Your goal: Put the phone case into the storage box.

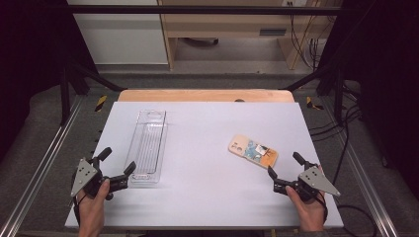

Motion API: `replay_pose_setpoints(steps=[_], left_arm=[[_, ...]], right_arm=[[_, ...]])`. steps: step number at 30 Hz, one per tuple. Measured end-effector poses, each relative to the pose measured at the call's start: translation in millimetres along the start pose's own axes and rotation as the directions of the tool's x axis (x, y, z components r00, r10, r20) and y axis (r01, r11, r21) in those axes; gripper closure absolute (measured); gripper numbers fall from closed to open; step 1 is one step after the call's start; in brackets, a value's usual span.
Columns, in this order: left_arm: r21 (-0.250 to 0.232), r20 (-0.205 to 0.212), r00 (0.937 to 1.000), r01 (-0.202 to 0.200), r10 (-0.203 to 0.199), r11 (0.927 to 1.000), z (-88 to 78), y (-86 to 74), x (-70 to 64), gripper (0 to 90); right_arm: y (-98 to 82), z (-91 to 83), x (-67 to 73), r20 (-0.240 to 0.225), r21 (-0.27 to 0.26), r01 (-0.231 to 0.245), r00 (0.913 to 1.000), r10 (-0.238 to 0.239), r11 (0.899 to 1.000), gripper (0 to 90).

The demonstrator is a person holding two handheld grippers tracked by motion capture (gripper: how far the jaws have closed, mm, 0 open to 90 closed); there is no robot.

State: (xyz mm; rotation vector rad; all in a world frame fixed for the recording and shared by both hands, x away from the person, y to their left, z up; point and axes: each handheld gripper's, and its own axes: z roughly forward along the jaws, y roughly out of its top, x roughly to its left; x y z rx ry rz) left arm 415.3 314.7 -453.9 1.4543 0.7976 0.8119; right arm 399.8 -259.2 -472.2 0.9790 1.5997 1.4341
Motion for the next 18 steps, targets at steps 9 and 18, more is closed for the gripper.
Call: replay_pose_setpoints(steps=[9,18], left_arm=[[-0.002,-0.001,1.0000,0.006,-0.006,1.0000,-1.9,0.0,0.6,0.0],[-0.010,-0.014,0.9997,0.017,-0.017,0.9998,-3.8,0.0,3.9,0.0]], right_arm=[[0.4,1.9,3.6,0.012,0.023,-0.021,0.9997,0.020,1.000,2.7],[9.1,6.9,6.5,0.012,0.061,-0.023,0.9997,0.022,0.998,2.9]])
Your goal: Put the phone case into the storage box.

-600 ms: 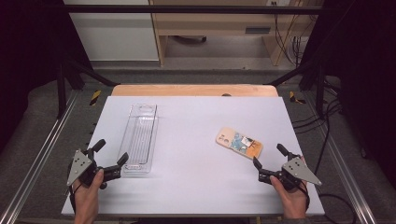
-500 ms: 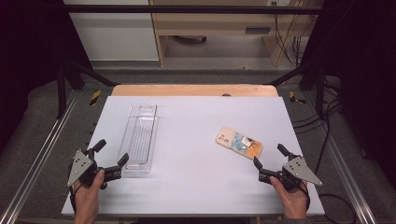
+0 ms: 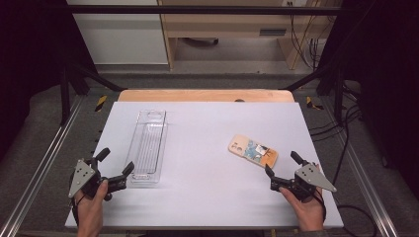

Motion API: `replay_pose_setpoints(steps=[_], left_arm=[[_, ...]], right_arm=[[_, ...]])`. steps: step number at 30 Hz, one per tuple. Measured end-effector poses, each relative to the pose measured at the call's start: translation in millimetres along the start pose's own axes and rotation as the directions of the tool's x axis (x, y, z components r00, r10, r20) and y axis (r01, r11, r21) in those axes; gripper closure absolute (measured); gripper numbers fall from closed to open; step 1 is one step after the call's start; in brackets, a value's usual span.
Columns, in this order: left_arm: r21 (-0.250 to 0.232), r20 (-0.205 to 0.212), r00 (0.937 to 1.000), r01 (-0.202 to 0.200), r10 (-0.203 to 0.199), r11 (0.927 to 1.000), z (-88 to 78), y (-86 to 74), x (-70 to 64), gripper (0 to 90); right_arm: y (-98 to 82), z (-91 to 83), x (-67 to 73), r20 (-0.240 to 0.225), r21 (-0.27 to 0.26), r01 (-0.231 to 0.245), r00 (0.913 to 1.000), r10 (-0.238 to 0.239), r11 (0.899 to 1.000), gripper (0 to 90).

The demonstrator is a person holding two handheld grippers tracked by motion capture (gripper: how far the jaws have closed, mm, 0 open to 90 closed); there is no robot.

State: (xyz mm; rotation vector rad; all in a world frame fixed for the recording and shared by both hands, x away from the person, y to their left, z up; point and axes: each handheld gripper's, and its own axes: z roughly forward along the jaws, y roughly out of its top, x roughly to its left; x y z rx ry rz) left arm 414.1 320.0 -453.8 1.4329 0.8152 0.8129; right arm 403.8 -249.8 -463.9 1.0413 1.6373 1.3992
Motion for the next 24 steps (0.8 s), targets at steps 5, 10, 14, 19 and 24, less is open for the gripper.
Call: replay_pose_setpoints(steps=[5,10,14,19,24], left_arm=[[0.002,-0.002,1.0000,0.000,0.000,1.0000,-0.1,0.0,0.7,0.0],[0.001,-0.004,1.0000,-0.001,0.001,1.0000,-1.4,0.2,1.5,0.0],[-0.003,-0.008,1.0000,0.005,-0.006,1.0000,-1.5,0.3,2.7,0.0],[-0.002,-0.006,1.0000,0.003,-0.003,1.0000,-1.3,0.2,2.3,0.0],[0.001,-0.003,1.0000,0.000,0.000,1.0000,-1.1,0.2,1.6,0.0]], right_arm=[[8.4,5.6,-2.4,-0.014,0.032,0.009,0.9999,-0.008,0.999,3.8],[30.7,13.1,-8.3,-0.027,0.064,0.043,0.9988,-0.042,0.997,4.5],[42.6,18.7,-14.5,-0.029,0.082,0.053,0.9983,-0.051,0.995,4.6],[52.9,22.2,-20.6,-0.013,0.094,0.070,0.9975,-0.069,0.993,5.1],[67.7,26.6,-27.9,-0.013,0.082,0.046,0.9989,-0.045,0.996,5.0]])
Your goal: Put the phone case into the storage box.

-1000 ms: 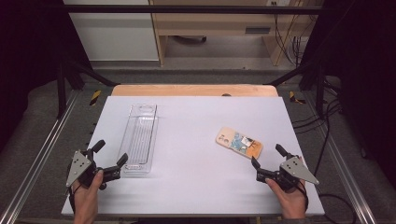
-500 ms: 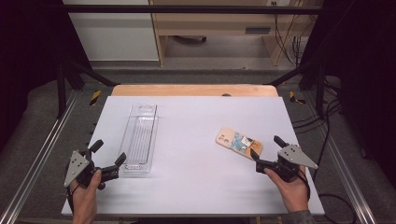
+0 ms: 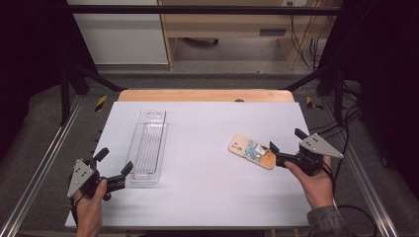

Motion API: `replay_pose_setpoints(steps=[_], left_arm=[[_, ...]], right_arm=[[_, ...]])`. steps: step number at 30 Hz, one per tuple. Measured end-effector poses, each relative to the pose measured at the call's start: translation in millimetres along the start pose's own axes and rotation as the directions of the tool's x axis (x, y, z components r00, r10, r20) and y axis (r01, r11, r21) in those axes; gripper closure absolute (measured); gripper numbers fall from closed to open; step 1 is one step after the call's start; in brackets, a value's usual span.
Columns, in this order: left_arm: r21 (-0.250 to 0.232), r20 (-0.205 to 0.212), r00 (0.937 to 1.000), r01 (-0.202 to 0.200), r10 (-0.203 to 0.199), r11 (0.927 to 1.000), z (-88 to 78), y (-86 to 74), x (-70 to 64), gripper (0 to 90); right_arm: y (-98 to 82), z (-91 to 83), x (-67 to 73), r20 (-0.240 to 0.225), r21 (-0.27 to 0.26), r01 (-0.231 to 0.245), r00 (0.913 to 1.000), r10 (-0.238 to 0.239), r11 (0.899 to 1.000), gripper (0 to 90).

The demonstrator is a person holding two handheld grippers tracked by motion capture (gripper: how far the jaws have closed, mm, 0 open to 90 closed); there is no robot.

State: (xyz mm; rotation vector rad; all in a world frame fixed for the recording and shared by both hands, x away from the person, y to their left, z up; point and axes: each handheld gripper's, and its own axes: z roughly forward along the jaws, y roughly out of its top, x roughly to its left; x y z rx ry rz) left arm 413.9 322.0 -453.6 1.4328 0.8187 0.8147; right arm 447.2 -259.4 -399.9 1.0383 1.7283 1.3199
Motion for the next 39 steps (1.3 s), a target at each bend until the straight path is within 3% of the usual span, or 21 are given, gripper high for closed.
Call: replay_pose_setpoints(steps=[4,13,23,25,30,35,39], left_arm=[[0.000,-0.001,1.0000,0.004,-0.004,1.0000,0.0,-0.1,1.5,0.0],[-0.007,-0.008,1.0000,0.001,-0.001,1.0000,-1.6,1.0,2.5,0.0],[-0.007,-0.010,1.0000,0.000,0.000,1.0000,-1.9,1.0,2.7,0.0],[-0.006,-0.009,1.0000,-0.001,0.001,1.0000,-1.7,0.8,2.3,0.0],[-0.005,-0.008,1.0000,-0.003,0.003,1.0000,-1.6,0.7,1.9,0.0],[-0.003,-0.008,1.0000,-0.004,0.004,1.0000,-1.2,0.4,1.9,0.0],[-0.001,-0.005,1.0000,-0.006,0.006,1.0000,-0.2,0.0,1.4,0.0]], right_arm=[[5.4,2.6,-6.7,0.030,-0.002,-0.015,0.9994,0.015,1.000,4.9],[10.4,10.3,-20.7,0.026,-0.006,-0.061,0.9978,0.061,0.998,4.5],[10.8,31.8,-30.2,0.052,0.026,-0.066,0.9966,0.065,0.997,4.5],[8.9,38.9,-33.3,0.040,0.033,-0.101,0.9942,0.100,0.994,4.8],[3.2,49.9,-35.1,0.056,0.073,-0.071,0.9962,0.067,0.995,5.7],[-2.6,59.0,-35.8,0.036,0.125,-0.082,0.9963,0.078,0.989,4.9],[-9.9,69.2,-37.3,0.032,0.191,-0.099,0.9950,0.095,0.977,5.5]])
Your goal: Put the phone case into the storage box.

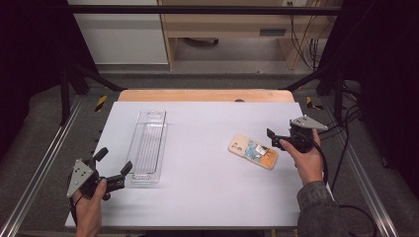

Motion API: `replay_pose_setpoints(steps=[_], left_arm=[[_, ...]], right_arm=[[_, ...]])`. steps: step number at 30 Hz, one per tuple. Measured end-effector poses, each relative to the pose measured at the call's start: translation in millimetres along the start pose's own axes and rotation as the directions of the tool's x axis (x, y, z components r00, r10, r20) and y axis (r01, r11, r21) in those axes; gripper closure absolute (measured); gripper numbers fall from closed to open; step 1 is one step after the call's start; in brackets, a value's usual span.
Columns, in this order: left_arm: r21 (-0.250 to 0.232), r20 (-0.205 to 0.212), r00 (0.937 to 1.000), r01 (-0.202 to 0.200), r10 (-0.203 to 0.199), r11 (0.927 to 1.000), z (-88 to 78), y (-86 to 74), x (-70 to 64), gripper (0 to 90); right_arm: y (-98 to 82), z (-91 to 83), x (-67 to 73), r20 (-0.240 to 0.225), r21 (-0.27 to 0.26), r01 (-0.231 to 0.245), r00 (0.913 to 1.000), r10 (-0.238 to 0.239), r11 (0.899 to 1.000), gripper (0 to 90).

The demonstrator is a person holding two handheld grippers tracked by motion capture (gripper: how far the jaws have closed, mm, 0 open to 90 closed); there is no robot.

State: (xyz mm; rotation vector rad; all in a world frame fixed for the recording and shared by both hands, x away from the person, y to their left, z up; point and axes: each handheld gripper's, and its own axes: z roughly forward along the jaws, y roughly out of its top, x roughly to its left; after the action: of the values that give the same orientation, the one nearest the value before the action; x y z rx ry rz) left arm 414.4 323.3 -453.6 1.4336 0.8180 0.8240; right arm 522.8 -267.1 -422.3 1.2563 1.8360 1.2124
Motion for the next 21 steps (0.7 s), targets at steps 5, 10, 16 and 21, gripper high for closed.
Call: replay_pose_setpoints(steps=[5,10,16,21], left_arm=[[0.001,-0.001,1.0000,-0.002,0.002,1.0000,0.3,0.0,0.0,0.0],[0.003,0.001,1.0000,-0.002,0.002,1.0000,1.1,-0.4,-0.3,0.2],[0.005,-0.002,1.0000,-0.005,0.005,1.0000,1.6,-0.3,-0.2,0.2],[0.007,-0.005,1.0000,-0.005,0.005,1.0000,2.3,-0.4,0.7,0.3]], right_arm=[[-7.1,9.8,-4.4,-0.002,0.071,-0.025,0.9997,0.026,0.997,5.7],[-11.4,16.3,-5.7,0.007,0.108,-0.024,0.9997,0.023,0.994,5.7],[-17.9,25.8,-10.4,0.042,0.195,-0.038,0.9987,0.030,0.980,11.1],[-21.8,28.9,-13.1,0.042,0.266,-0.037,0.9988,0.027,0.963,32.3]])
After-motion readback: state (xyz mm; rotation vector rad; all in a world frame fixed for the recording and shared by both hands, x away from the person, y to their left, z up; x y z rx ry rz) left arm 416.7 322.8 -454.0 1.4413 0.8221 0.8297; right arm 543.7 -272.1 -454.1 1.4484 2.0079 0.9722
